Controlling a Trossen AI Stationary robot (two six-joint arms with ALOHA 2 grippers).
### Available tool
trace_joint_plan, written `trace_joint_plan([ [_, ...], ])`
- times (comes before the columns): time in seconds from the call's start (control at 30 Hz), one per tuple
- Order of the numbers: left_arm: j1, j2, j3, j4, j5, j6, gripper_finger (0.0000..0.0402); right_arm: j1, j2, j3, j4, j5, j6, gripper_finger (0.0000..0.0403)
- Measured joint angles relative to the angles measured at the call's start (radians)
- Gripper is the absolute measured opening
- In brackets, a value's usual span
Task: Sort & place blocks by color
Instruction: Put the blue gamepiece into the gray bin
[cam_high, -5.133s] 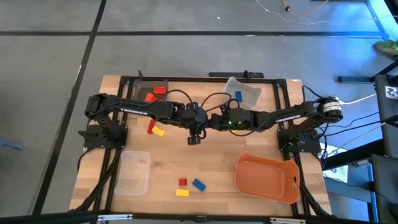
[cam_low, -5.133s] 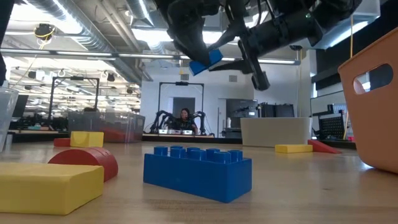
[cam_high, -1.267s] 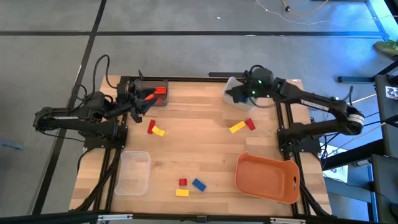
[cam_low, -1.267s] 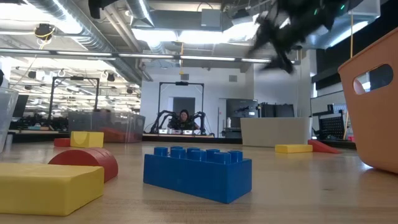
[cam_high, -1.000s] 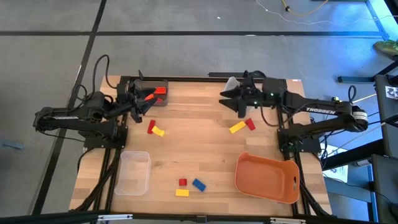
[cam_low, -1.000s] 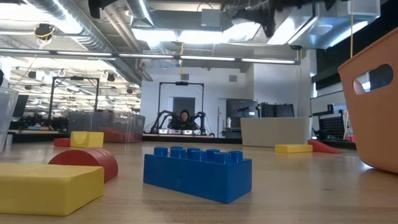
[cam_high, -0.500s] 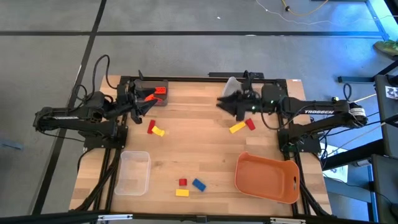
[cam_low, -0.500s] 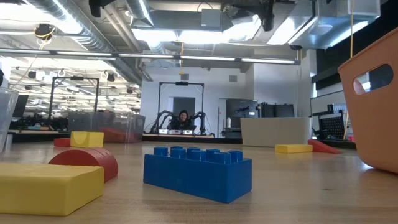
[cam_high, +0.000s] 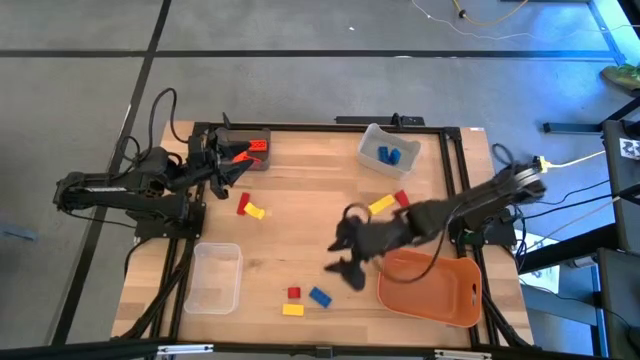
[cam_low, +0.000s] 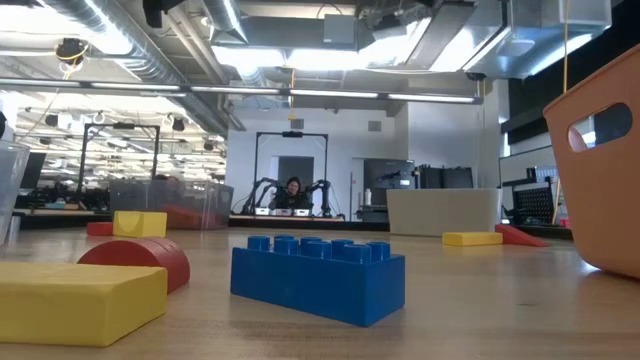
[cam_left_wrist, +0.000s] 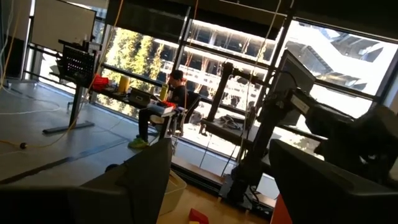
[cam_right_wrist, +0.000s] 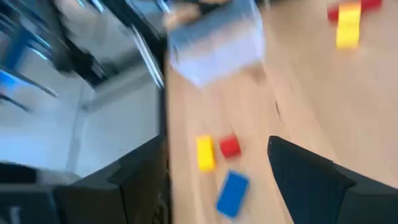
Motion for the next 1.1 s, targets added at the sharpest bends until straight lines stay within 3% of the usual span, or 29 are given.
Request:
trace_joint_plan([
  [0.13, 0.0, 0.0, 0.0, -0.004, 0.0, 0.0, 0.026, 0.061, 0.142, 0.135, -0.15, 0.056, 0.025, 0.0277],
  [0.37, 0.0, 0.0, 0.0, -0.006, -0.003, 0.0, 0.026, 0.118, 0.335, 0.25, -0.197, 0.073, 0.032, 0.0277],
  [1.1, 0.0, 0.0, 0.0, -0.006, -0.038, -0.002, 0.026, 0.158, 0.602, 0.26, -0.162, 0.106, 0.105, 0.0277],
])
